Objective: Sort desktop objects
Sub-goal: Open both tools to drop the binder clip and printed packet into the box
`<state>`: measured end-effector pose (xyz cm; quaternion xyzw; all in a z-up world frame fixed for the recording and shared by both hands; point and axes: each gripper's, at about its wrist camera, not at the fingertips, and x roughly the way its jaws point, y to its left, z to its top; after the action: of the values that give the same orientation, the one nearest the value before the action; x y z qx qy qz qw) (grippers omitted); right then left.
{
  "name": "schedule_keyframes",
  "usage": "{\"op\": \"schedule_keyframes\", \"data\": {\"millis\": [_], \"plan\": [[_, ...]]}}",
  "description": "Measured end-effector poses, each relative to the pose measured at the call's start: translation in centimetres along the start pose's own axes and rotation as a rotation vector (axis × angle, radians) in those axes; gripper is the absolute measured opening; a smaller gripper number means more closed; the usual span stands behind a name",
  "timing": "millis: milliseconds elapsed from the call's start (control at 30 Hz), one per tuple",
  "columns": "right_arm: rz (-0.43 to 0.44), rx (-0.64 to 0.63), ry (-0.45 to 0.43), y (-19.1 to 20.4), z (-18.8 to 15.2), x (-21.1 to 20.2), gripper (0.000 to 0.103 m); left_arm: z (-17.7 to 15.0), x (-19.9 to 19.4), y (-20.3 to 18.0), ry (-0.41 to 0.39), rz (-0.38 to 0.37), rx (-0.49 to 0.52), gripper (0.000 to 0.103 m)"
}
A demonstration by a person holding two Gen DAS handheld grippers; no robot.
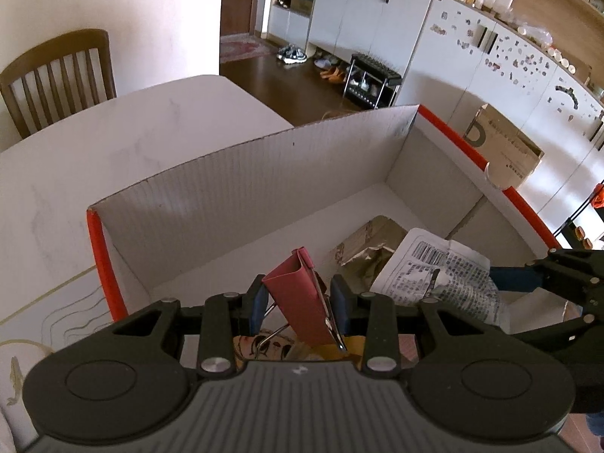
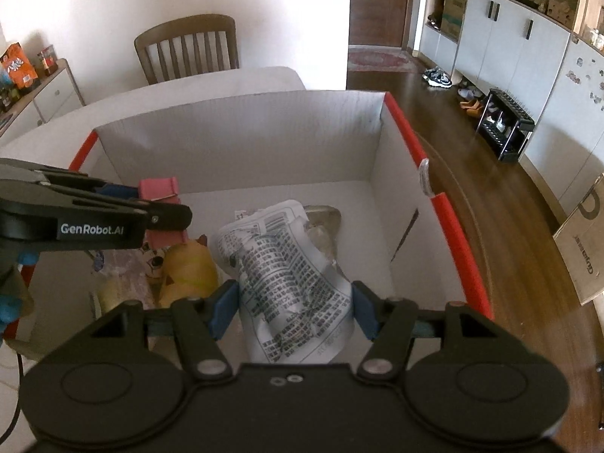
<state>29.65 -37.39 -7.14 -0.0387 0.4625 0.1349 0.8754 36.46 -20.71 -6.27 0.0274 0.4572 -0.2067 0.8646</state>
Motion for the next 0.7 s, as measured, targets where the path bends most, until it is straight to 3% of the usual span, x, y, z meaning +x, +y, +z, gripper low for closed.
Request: {"op": "schedule_keyframes", "data": {"millis": [300,500,700], "plan": [[-0.011,-0.017,0.040,0.3,-0.3,1.2,0.064,0.6,0.7,0.1,0.053,0.007,0.003,0.034],[0.000,-0.023,0.046,0.3,-0.2,1.4,0.071,0.9,0.8,0.2,0.062,0.014,0.007,0.034],[0.000,-0.010,0.039,0.0,-0.1,1.3,0.073,0.9,0.4,-0.1,0.052,0.008,0.019,0.047]]}}
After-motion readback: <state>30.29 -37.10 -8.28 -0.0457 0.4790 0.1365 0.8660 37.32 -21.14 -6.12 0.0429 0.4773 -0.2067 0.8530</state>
